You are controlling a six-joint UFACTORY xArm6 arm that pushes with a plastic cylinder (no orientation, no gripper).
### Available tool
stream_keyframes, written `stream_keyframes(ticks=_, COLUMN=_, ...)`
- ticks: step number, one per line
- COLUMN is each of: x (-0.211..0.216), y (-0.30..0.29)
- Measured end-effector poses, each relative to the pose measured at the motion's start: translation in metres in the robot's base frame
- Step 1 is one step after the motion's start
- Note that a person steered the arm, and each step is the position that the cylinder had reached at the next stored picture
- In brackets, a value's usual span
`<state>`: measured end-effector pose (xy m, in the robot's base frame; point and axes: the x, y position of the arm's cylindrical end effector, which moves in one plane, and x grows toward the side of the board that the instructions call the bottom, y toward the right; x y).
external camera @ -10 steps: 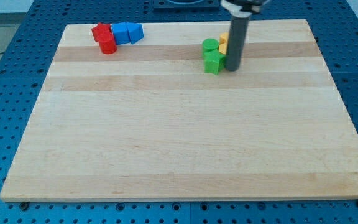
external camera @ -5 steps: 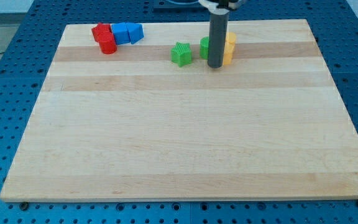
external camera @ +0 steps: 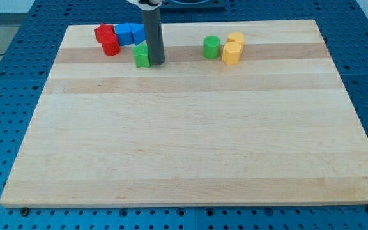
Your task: Move the green star to the bottom of the blue cube
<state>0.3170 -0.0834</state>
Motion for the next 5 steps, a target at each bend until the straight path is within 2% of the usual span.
stream_keyframes(ticks=2, x=0.023, y=-0.003)
stream_keyframes(ticks=5, x=0.001, y=-0.035)
